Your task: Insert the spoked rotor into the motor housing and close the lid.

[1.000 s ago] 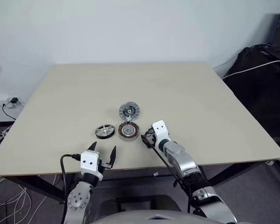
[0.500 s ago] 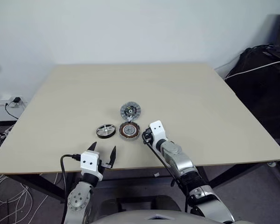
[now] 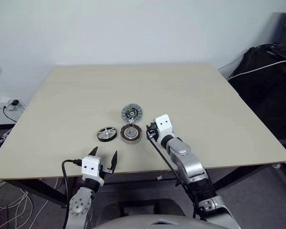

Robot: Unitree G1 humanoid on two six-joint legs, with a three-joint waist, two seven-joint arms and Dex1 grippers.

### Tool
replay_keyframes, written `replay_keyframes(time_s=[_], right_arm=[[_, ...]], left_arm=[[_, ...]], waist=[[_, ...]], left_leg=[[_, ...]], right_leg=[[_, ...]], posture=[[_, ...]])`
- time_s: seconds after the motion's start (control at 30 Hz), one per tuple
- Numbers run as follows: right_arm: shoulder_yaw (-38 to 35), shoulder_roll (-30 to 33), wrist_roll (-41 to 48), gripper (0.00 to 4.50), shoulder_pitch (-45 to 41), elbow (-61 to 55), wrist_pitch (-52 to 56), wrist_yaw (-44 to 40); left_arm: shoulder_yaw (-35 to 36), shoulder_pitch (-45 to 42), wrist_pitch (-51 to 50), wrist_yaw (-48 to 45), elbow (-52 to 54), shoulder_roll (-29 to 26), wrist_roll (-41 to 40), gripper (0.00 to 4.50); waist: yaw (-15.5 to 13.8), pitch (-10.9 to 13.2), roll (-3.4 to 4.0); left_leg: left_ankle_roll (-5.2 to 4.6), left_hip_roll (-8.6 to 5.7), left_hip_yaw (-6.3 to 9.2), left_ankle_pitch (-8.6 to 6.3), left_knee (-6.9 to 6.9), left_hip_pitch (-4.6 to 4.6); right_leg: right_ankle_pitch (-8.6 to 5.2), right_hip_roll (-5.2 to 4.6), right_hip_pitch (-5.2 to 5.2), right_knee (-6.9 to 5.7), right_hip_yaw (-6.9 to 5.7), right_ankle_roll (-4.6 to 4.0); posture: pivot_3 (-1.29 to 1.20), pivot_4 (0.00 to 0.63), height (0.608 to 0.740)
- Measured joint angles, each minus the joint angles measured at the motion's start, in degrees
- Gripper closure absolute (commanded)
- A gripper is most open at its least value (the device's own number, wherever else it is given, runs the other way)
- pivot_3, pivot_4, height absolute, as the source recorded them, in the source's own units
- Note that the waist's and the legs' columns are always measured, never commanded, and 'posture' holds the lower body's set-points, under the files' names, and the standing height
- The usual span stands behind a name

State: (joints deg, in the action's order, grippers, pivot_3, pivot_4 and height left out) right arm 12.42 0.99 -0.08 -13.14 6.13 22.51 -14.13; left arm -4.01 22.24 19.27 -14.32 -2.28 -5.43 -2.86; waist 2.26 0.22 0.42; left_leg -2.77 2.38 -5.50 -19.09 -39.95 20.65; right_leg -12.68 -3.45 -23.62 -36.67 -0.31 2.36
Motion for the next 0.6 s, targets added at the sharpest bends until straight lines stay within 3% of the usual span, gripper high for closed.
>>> replay_keyframes(time_s=[0.6], right_arm=[[5.5,-5.6,-2.0,3.80,-8.6,17.0,-3.4,-1.3]], left_arm=[[-2.2,2.2,-6.5,1.6,9.2,0.3,0.5,0.00]], waist=[[0.3,0.3,-0.07]], left_leg=[[0.03,0.02,-0.01,0.01,0.00,0.02]], right_leg=[[0.00,0.01,-0.03,-0.03,-0.01,-0.01]], posture=[[0.00,0.000,0.740]])
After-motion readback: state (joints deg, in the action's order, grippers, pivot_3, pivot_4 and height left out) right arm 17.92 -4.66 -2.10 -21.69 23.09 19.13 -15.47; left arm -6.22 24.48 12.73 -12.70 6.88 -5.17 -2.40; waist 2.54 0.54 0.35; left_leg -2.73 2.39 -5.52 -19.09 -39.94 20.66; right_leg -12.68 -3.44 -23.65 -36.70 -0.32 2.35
